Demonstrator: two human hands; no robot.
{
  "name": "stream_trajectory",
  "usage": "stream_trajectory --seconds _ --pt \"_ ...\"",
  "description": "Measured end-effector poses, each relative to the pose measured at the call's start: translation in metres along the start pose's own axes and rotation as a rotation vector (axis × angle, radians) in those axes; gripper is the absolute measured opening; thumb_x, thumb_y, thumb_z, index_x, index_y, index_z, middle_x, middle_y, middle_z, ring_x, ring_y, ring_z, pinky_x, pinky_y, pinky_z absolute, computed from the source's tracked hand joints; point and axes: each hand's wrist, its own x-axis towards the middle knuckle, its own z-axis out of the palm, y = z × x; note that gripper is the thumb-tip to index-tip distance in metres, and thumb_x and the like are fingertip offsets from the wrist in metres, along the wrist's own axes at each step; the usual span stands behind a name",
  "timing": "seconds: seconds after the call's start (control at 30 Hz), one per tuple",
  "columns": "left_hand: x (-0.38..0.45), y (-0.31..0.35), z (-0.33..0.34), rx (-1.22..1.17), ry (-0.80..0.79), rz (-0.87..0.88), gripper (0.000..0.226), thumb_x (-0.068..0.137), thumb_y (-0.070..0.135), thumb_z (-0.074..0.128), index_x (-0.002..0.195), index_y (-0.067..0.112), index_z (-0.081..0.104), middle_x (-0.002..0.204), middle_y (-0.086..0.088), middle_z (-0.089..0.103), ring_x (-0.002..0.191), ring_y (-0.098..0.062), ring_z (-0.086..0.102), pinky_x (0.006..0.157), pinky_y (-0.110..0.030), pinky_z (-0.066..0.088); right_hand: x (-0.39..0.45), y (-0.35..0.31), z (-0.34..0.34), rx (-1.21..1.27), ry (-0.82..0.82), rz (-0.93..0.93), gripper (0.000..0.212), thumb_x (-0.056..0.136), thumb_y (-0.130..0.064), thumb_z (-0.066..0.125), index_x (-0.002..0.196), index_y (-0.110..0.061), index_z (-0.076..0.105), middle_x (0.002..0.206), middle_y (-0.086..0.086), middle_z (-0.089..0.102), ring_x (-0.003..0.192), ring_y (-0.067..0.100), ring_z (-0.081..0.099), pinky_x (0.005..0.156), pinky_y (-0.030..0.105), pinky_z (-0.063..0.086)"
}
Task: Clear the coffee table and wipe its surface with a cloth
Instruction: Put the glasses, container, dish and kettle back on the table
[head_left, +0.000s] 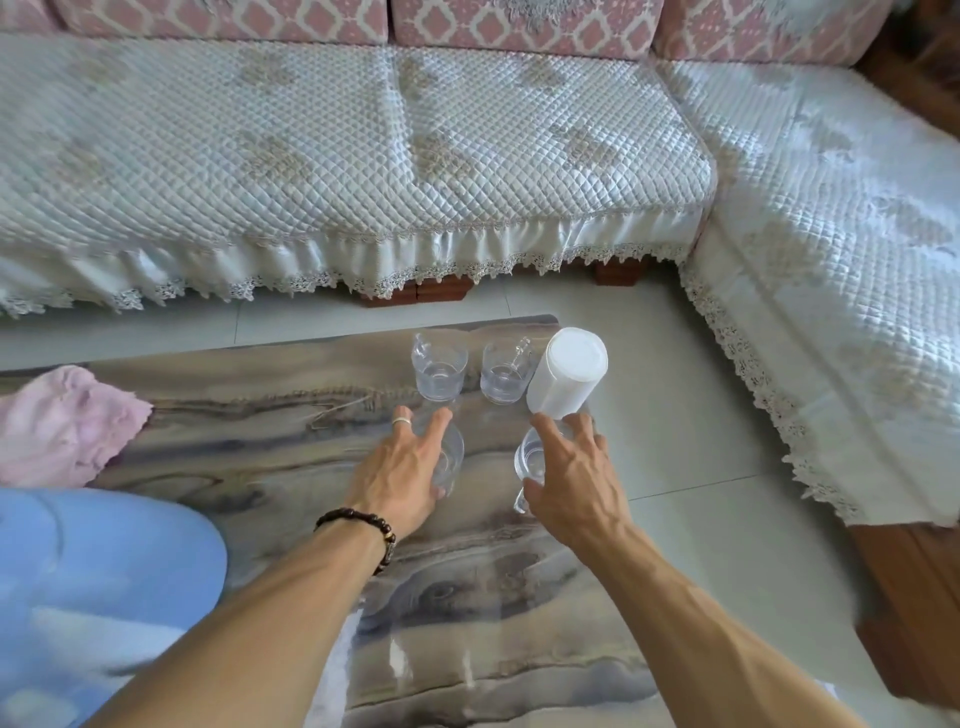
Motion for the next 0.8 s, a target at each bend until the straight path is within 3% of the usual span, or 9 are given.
stream_trajectory --seconds 0.13,0.27,0.4,0.5,0.7,0.8 --pt "-0.049 -0.024 -0.046 -0.006 0.056 -0.014 0.076 0.084 0.027 0.072 0.141 0.032 0.021 0.144 -0.017 0.025 0.055 -0.009 0.046 0.045 -0.018 0.036 -0.035 -0.038 -0.031 0.0 0.065 -0.017 0.065 0.083 -0.017 0.065 0.141 -0.029 0.037 0.14 0.008 0.033 0.116 0.033 0.044 0.084 0.041 0.052" --pt "-0.101 -0.063 -0.104 -0.042 0.146 0.029 0.075 0.082 0.026 0.073 0.138 0.033 0.024 0.138 -0.016 0.029 0.053 -0.005 0.043 0.041 -0.014 0.032 -0.079 -0.101 -0.063 0.022 0.131 -0.068 0.069 0.081 -0.016 0.066 0.142 -0.03 0.038 0.14 0.009 0.035 0.115 0.034 0.046 0.088 0.043 0.052" --pt "-0.168 -0.119 -0.167 -0.056 0.246 0.062 0.074 0.077 0.019 0.073 0.131 0.035 0.025 0.131 -0.013 0.031 0.064 -0.024 0.059 0.056 -0.036 0.052 -0.137 -0.182 -0.083 0.037 0.229 -0.129 0.067 0.08 -0.019 0.067 0.14 -0.031 0.04 0.137 0.009 0.038 0.118 0.034 0.047 0.086 0.041 0.049" --pt "-0.22 -0.163 -0.201 -0.053 0.289 0.043 0.073 0.079 0.022 0.072 0.133 0.034 0.025 0.131 -0.013 0.034 0.077 -0.03 0.063 0.068 -0.042 0.054 -0.172 -0.244 -0.086 0.065 0.258 -0.186 0.066 0.081 -0.018 0.067 0.14 -0.03 0.04 0.137 0.01 0.039 0.118 0.034 0.045 0.089 0.042 0.049" --pt "-0.334 -0.292 -0.216 -0.077 0.255 -0.178 0.071 0.078 0.028 0.073 0.131 0.039 0.026 0.13 -0.012 0.035 0.077 -0.03 0.061 0.054 -0.035 0.051 -0.231 -0.377 -0.046 0.076 0.127 -0.378 0.069 0.079 -0.015 0.065 0.14 -0.031 0.039 0.138 0.008 0.037 0.114 0.034 0.046 0.086 0.038 0.048" --pt "-0.389 -0.35 -0.208 -0.1 0.243 -0.319 0.071 0.079 0.027 0.073 0.13 0.038 0.025 0.134 -0.013 0.032 0.08 -0.03 0.062 0.061 -0.037 0.053 -0.247 -0.431 -0.012 0.058 0.068 -0.473 0.072 0.079 -0.018 0.068 0.143 -0.03 0.038 0.139 0.01 0.036 0.117 0.038 0.046 0.089 0.042 0.048"
